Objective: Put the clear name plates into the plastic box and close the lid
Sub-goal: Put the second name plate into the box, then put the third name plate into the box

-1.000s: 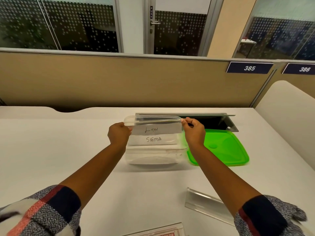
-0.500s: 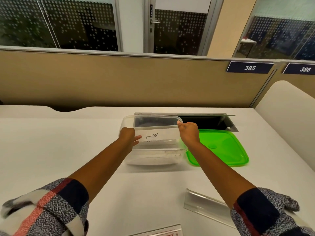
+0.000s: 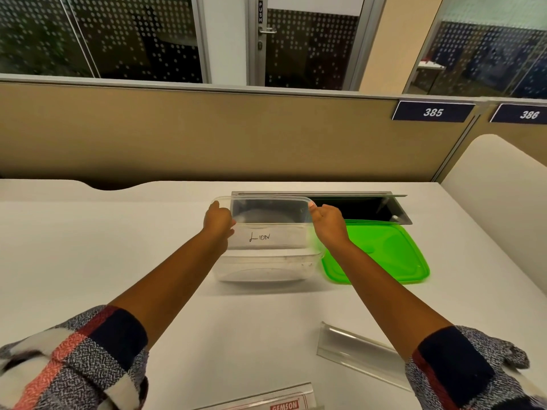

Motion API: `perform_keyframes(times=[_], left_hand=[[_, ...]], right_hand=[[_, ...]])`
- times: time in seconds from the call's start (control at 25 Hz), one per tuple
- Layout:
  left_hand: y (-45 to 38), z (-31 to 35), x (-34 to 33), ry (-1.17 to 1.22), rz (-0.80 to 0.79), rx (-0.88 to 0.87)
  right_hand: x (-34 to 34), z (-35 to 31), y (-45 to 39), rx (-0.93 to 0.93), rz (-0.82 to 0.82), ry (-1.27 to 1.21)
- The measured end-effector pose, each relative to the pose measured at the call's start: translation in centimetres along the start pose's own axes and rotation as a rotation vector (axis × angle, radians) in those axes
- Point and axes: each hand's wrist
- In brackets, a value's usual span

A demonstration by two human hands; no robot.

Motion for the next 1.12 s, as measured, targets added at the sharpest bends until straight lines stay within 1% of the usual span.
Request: perform_keyframes(times=[0.16, 0.24, 0.32, 0.48, 0.68, 0.84, 1.12], left_hand=[[2.3, -0.4, 1.7, -0.182, -0.052, -0.227], [4.0, -0.9, 2.7, -0.233, -0.070, -0.317], [5.8, -1.6, 4.0, -0.277, -0.092, -0.379], [9.1, -2.6, 6.6, -0.353, -0.081, -0.452], [13.1, -5.3, 12.0, -0.304, -0.048, -0.587], [15.6, -9.0, 17.0, -0.375, -0.004, -0.605], [17.9, -14.5, 22.1, -0.373, -0.024, -0.496]], right_hand=[[1.0, 0.3, 2.9, 0.109, 0.041, -0.014], [1.6, 0.4, 5.1, 0.161, 0.099, -0.006], [2.4, 0.6, 7.5, 0.211, 0.149, -0.007], [3.5, 1.2, 12.3, 0.288, 0.148, 0.032], [3.3, 3.7, 17.7, 0.327, 0.137, -0.012], [1.9, 6.6, 22.0, 0.295, 0.049, -0.101], [0.2, 11.3, 26.9, 0.209, -0.088, -0.066]])
Point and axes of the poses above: each hand's wrist, its own y-axis away from the middle knuckle, its own x-axis out of the back of the hand, z = x × y, and after that the axes turned 11 degrees about y, right-handed
